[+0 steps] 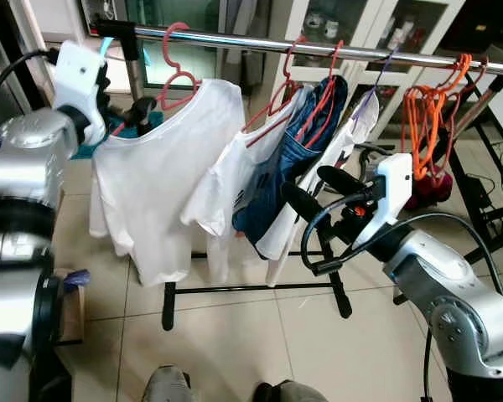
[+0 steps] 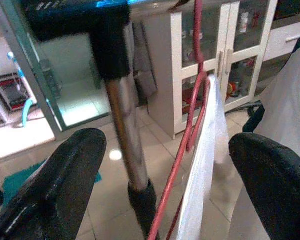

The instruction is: Hang hanger

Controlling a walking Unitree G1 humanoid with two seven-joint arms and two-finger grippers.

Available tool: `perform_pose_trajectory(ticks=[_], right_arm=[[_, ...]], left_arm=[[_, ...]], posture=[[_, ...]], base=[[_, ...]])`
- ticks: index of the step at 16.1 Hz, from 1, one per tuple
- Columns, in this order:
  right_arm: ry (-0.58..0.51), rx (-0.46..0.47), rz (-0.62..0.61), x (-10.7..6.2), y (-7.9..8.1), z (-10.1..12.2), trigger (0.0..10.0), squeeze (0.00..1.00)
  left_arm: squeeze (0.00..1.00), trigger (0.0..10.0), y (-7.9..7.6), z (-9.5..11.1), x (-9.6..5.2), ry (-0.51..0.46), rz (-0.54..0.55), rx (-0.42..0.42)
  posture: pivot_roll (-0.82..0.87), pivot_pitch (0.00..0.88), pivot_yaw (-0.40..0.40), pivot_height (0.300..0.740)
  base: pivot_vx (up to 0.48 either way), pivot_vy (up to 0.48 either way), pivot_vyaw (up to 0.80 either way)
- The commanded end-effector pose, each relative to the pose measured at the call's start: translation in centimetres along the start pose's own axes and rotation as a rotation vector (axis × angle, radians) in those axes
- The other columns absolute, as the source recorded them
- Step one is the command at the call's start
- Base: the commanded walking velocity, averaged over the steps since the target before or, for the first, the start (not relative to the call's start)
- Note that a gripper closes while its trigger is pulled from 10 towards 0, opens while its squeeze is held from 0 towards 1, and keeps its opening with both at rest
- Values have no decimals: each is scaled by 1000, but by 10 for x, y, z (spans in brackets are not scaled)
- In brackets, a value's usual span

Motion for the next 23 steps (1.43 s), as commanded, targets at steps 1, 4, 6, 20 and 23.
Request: perform_pose_trajectory(ticks=[1,4,6,20,23], right_arm=[[3,-7,-2,-6,0,3,10000,0],[-6,-9,-47,-14,-1,6,10000,0],[-2,-13,-72,-21,0,7,10000,0],[21,-47,-72,-34,8,21,10000,0],[34,-61,-60,-38,10,24,10000,0]], left_arm=[[0,10000,-7,4,8,3,-32,31],[0,10000,-11,13,22,-3,4,66],[0,10000,-15,16,27,-5,17,66],[0,10000,-24,8,36,23,70,-70],[0,10000,-28,6,38,64,54,-11]], posture=[[-36,106,-95,740],[-71,126,-68,740],[-93,142,-54,740],[-198,216,-49,740],[-208,235,-33,740]], base=[[0,0,0],[0,0,0],[0,0,0],[0,0,0],[0,0,0]])
Point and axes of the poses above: a point about 5 cm out from each wrist's last joint towards the gripper, its own x axis pointing out of the wrist towards the gripper, its own z axis along the axis of the wrist's last joint, y = z × x, the point moved 1 cm from there along x, pointing out of the wrist towards the gripper, and after that the axes turned 2 degrees about -x, right-handed, at the moved point
